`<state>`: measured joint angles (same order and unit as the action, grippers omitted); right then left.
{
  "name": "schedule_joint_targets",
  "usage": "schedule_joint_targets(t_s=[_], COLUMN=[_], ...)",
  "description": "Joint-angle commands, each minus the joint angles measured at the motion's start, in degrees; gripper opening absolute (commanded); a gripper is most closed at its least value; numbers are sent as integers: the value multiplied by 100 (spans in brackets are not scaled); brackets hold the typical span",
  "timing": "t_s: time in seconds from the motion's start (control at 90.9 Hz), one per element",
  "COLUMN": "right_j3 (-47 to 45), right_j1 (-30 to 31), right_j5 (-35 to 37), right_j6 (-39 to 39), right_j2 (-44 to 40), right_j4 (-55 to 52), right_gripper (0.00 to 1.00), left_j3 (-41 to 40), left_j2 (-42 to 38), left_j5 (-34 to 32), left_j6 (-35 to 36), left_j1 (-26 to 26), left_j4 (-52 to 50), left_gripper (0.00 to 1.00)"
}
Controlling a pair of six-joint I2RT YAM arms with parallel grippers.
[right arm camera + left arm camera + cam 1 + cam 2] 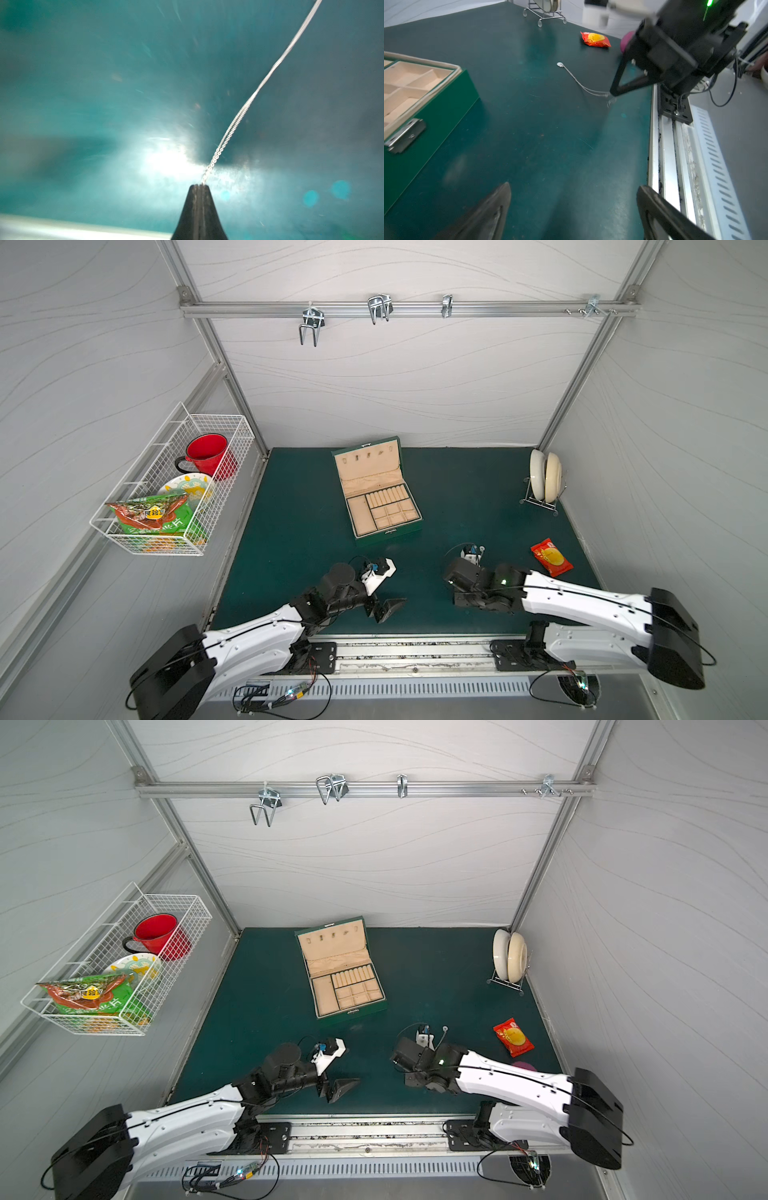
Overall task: Put jewelry chain into jewelry box
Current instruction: Pick up the necklace from the center of the board.
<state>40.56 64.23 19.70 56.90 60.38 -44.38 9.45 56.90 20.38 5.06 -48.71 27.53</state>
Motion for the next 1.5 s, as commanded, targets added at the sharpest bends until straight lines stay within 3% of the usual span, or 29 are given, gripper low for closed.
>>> schedule_joint_targets(t_s=[0.0,0.253,0.484,0.935,1.365,1.486], right_j3=[328,1155,1412,1641,1732,1731], right_j1=[-191,-490,-532,-535,-534,-538], right_j5=[350,315,375,223,79,94], right_j6=[-971,-2121,-2376,-2418,-2412,-2412], right_j2=[-456,-1043,-1247,-1385,-1340,-1330], right_j4=[-774,-1117,-1010,-546,-335,-334], right_gripper=[0,0,0,0,0,0], left_j3=[617,1932,2828,3468,3681,3699], left_j2=[878,3684,5174,6371,6859,6924], left_j5=[8,255,493,1213,1530,1528], left_j6=[700,866,757,409,118,69], left_j1=[-242,-630,-693,-710,-778,-777], left_j4=[1315,2997,3575,3651,3791,3816], left_gripper=[100,100,100,97,67,53])
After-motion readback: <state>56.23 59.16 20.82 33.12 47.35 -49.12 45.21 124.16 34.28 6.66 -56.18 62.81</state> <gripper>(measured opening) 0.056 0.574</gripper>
